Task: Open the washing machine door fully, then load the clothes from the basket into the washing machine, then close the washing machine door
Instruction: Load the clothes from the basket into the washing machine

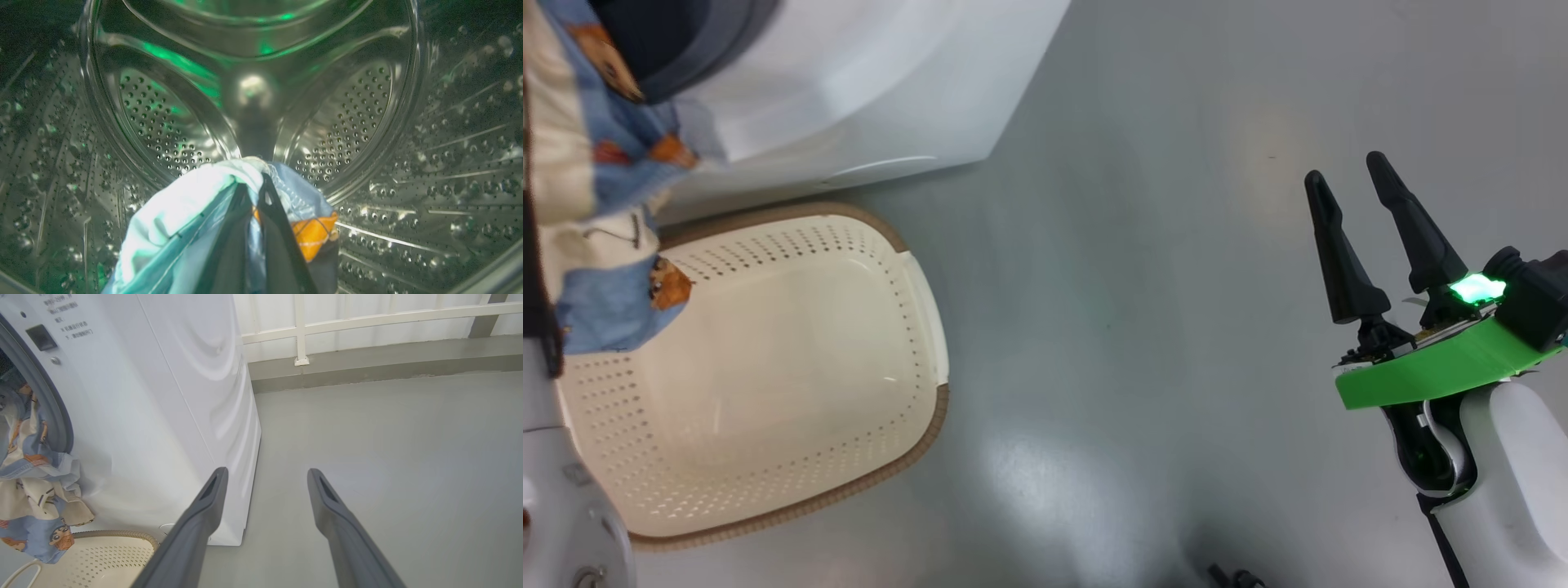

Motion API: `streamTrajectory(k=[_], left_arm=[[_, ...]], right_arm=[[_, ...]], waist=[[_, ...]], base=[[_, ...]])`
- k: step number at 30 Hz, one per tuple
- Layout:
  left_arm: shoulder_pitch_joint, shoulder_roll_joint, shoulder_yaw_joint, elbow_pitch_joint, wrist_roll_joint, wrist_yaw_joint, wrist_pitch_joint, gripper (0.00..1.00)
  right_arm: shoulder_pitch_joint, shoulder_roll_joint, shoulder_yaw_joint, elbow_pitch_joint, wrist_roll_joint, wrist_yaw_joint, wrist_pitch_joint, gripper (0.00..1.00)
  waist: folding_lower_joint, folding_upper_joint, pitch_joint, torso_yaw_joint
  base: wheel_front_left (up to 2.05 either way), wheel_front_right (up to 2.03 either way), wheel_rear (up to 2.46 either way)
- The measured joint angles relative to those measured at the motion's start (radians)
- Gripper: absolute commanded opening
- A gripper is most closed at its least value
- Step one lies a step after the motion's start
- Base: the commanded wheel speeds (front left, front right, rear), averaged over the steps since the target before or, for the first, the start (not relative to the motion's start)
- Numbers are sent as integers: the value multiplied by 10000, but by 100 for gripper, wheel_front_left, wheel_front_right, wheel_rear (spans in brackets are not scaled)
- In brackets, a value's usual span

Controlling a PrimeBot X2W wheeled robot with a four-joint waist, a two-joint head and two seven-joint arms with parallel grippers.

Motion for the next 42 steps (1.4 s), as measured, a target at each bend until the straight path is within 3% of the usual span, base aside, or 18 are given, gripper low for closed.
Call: streamTrajectory(k=[4,8,9,10,18,23,28,42], left_arm=[[-34,-48,397,-1114,336,132,-4,0],[-12,-153,639,-1011,489,127,-6,0],[-7,-207,677,-715,516,130,-6,45],[42,-247,677,-533,556,130,-2,98],[-13,-286,658,1820,708,155,-19,100],[-83,-270,656,2305,706,136,-19,100],[117,-316,662,2243,704,-4,-19,100],[2679,-865,150,485,502,-410,-19,100]], right_arm=[[-9,63,46,-17,0,0,0,100],[-10,82,58,2,0,0,0,100],[-10,88,58,12,0,0,0,100],[-9,86,58,15,0,0,0,100],[-10,111,155,159,0,0,0,100],[-17,128,192,215,0,0,0,100],[-26,163,197,255,0,0,0,100],[96,211,121,372,0,0,0,100]], waist=[[0,0,217,-224],[0,0,284,-344],[0,0,262,-348],[0,0,233,-343],[0,0,-102,-207],[0,0,-296,-83],[-1,0,-598,43],[0,0,-1723,595]], base=[[0,0,0],[0,0,0],[0,0,0],[0,0,0],[0,0,0],[0,0,0],[0,0,0],[0,0,0]])
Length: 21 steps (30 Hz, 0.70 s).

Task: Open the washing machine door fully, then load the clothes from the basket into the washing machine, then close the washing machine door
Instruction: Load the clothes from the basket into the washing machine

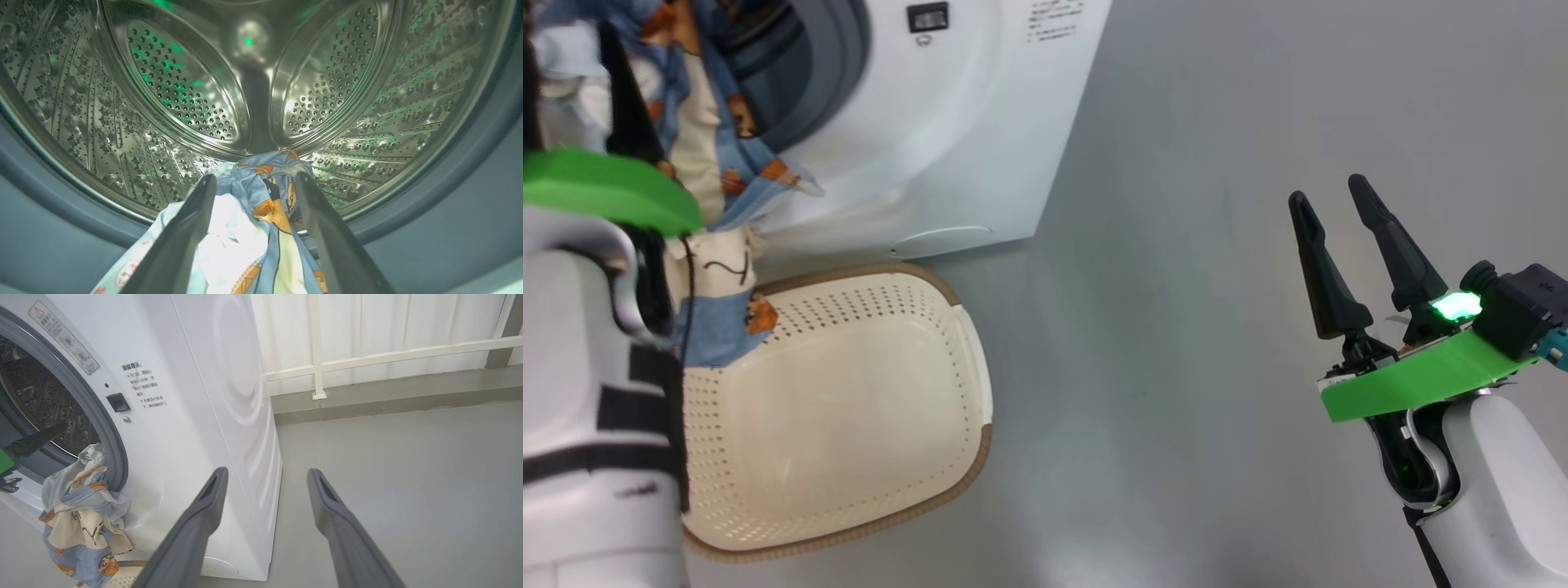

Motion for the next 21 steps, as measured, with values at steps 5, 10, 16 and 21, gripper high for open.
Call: streamTrajectory(k=[5,10,16,21], left_arm=[[1143,-148,-299,-945,-102,-52,0,100],[2271,-301,-606,-1850,-301,-52,0,100],[3642,-328,-899,-3003,-382,-52,0,100],[4840,-362,-959,-3891,-382,-50,2,100]], right_arm=[[58,2,-54,0,0,0,0,100],[277,0,-134,10,0,0,0,100],[394,2,-199,6,0,0,0,100],[410,10,-274,8,0,0,0,100]], waist=[[0,0,-282,247],[0,0,-537,443],[0,0,-716,594],[0,0,-809,647]], base=[[0,0,0],[0,0,0],[0,0,0],[0,0,0]])
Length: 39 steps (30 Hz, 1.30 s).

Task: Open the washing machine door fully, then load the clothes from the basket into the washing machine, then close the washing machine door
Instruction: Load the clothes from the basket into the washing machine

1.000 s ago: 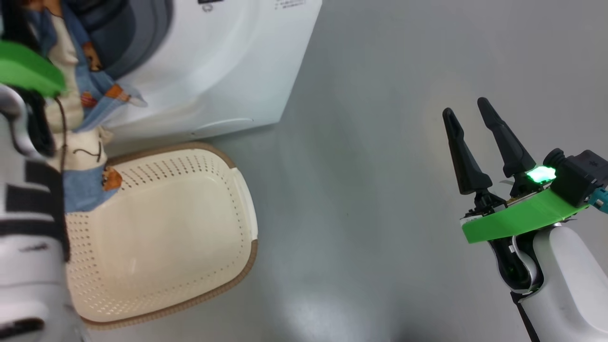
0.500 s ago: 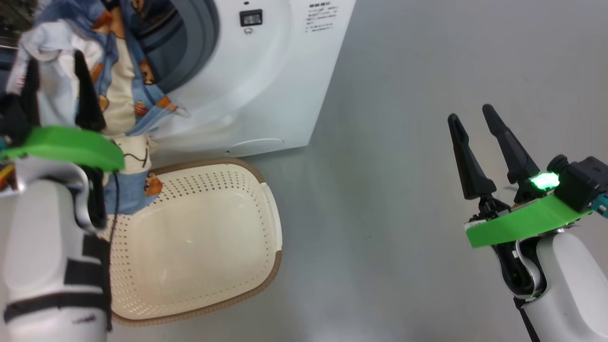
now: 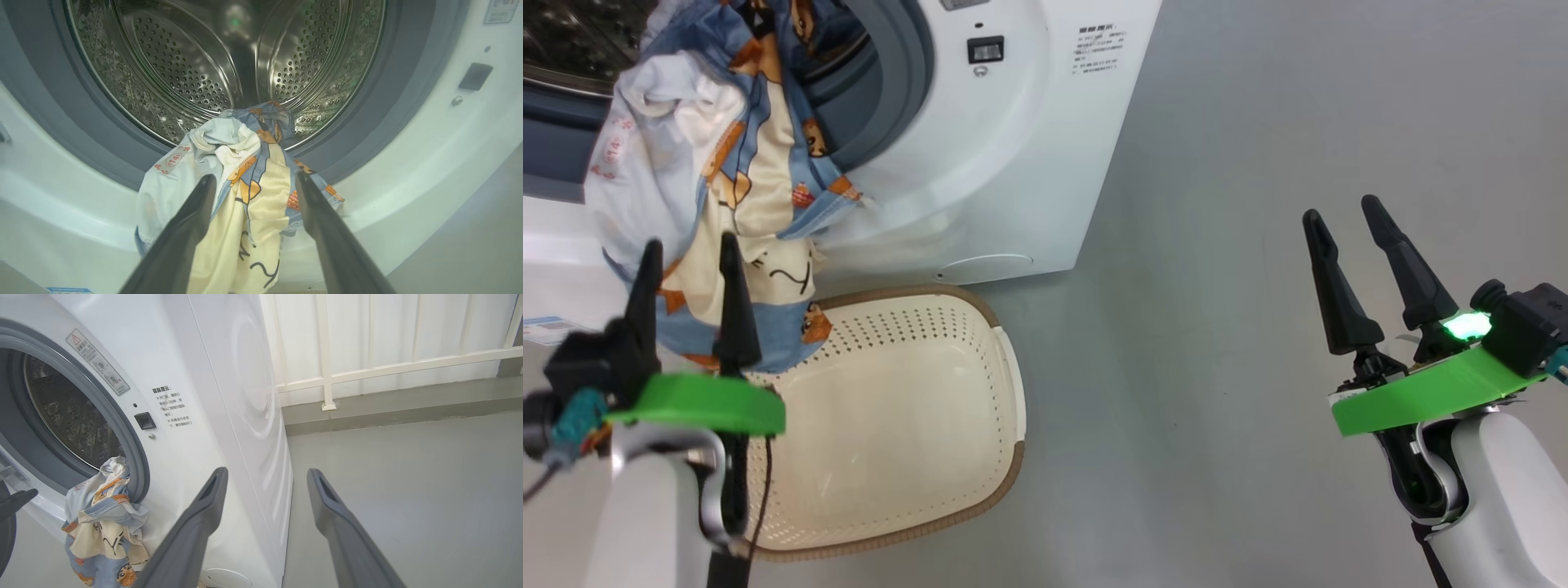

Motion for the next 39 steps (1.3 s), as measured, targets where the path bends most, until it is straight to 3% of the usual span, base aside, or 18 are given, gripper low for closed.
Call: streamTrajectory(k=[4,11,22,28,39], left_arm=[[802,-12,-222,-637,8,59,0,100],[1915,-63,-533,-1590,-184,550,0,100],[2280,-63,-748,-1724,-637,909,0,100],[2256,-36,-750,-1024,-717,970,128,100],[509,428,-591,2088,-1168,796,621,100]], right_arm=[[99,48,-148,-234,0,0,0,100],[368,42,-278,-293,-2,0,0,100],[430,-67,-291,-226,-4,0,0,100],[430,-96,-249,-222,-4,0,0,100],[423,-104,-81,-222,-4,0,0,100]], waist=[[0,0,-98,47],[0,0,-240,125],[0,0,-180,216],[0,0,-107,153],[0,0,96,-63]], base=[[0,0,0],[0,0,0],[0,0,0],[0,0,0],[0,0,0]])
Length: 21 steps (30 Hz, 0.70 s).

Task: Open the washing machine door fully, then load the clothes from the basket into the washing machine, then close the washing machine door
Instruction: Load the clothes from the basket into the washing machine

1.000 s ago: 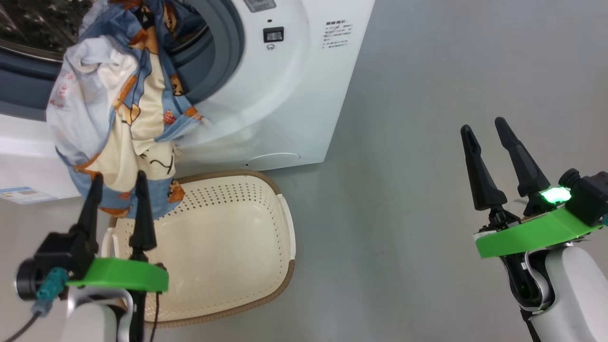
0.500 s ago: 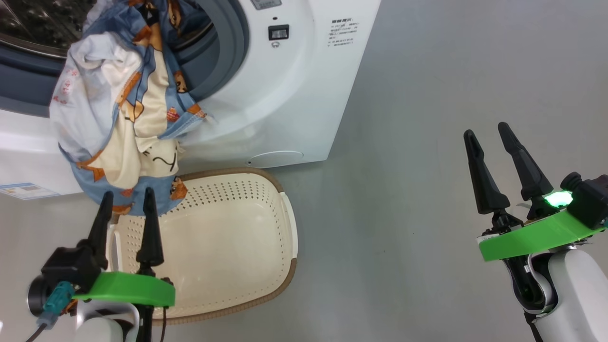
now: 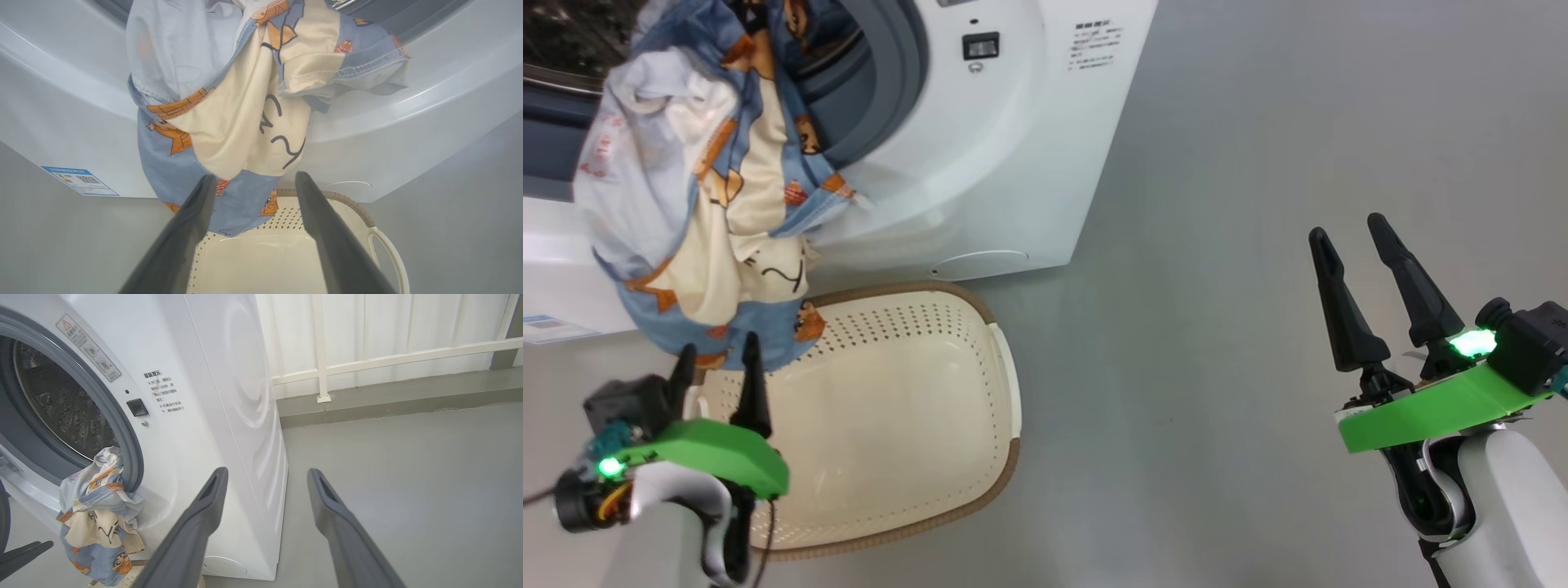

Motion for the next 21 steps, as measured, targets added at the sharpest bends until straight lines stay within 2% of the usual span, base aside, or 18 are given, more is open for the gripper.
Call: streamTrajectory(k=[5,9,21], left_arm=[[-1031,500,153,1772,-33,-21,33,100],[-1876,871,117,2928,-21,-198,13,100],[-3884,1407,-146,5193,79,-370,-81,100]], right_arm=[[-57,0,19,4,0,0,0,100],[-90,2,6,-10,0,0,0,100],[-502,96,-54,-138,2,0,0,100]], waist=[[0,0,189,-185],[0,0,427,-324],[0,0,1320,-700]], base=[[0,0,0],[0,0,0],[0,0,0]])
